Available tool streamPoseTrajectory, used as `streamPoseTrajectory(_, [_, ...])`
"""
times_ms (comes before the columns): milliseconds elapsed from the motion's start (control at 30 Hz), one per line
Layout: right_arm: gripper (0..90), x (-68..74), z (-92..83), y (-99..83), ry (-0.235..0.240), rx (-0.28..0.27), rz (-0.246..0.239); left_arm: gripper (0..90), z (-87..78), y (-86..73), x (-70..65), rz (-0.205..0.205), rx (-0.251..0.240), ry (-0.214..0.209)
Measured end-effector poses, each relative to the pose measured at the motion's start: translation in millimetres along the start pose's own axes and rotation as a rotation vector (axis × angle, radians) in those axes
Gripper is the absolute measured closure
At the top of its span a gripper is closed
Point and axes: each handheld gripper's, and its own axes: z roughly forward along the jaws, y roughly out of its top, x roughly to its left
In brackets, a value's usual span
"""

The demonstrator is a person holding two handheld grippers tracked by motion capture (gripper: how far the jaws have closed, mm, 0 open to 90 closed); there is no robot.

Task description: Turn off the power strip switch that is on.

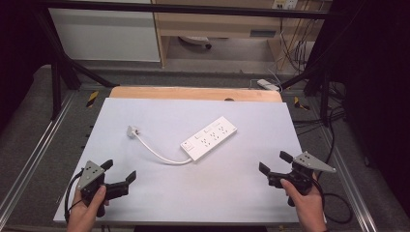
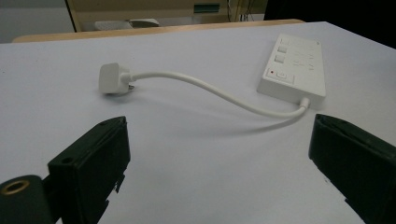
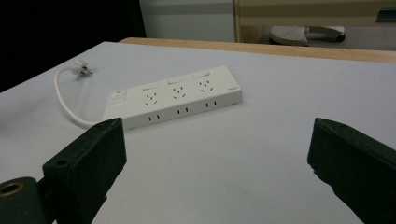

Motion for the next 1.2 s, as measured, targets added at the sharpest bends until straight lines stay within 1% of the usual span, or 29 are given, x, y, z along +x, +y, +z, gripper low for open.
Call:
streamPoseTrajectory(167, [4.8,-3.4,9.1,13.7,-0.001,0.018,0.002,5.2,0.0,0.0,-0.7,0.004,0.001,-0.003])
streamPoseTrajectory(200, [4.8,-3.4,9.1,13.7,-0.001,0.018,0.002,5.2,0.2,-0.2,-0.9,0.003,0.001,-0.004])
streamPoseTrajectory(500, [4.4,-3.3,26.1,35.9,-0.008,0.036,-0.017,5.2,0.5,-0.3,-0.9,0.006,0.005,-0.006])
streamPoseTrajectory(700, [5.0,-3.4,32.3,50.7,-0.004,0.044,-0.026,5.2,0.9,-0.3,-1.0,0.008,0.006,-0.006])
streamPoseTrajectory(733, [5.0,-3.5,34.4,55.3,-0.006,0.045,-0.028,5.2,1.0,-0.3,-1.0,0.01,0.008,-0.007])
streamPoseTrajectory(933, [5.1,-4.1,39.1,65.5,-0.002,0.044,-0.044,5.2,2.9,-0.6,-1.4,0.01,0.011,-0.003])
streamPoseTrajectory(1000, [5.5,-5.0,43.2,68.6,-0.003,0.044,-0.059,5.2,3.5,-0.9,-1.1,0.015,0.018,0.001])
streamPoseTrajectory(1067, [5.5,-5.6,44.6,69.9,-0.005,0.044,-0.062,5.1,4.2,-0.9,-1.1,0.018,0.018,0.002])
streamPoseTrajectory(1100, [5.5,-6.8,47.3,73.4,-0.01,0.042,-0.065,5.2,4.5,-0.6,-1.0,0.018,0.014,0.0])
streamPoseTrajectory(1200, [5.4,-8.7,49.3,76.8,-0.013,0.041,-0.058,5.2,5.9,-0.8,-0.4,0.012,0.018,0.001])
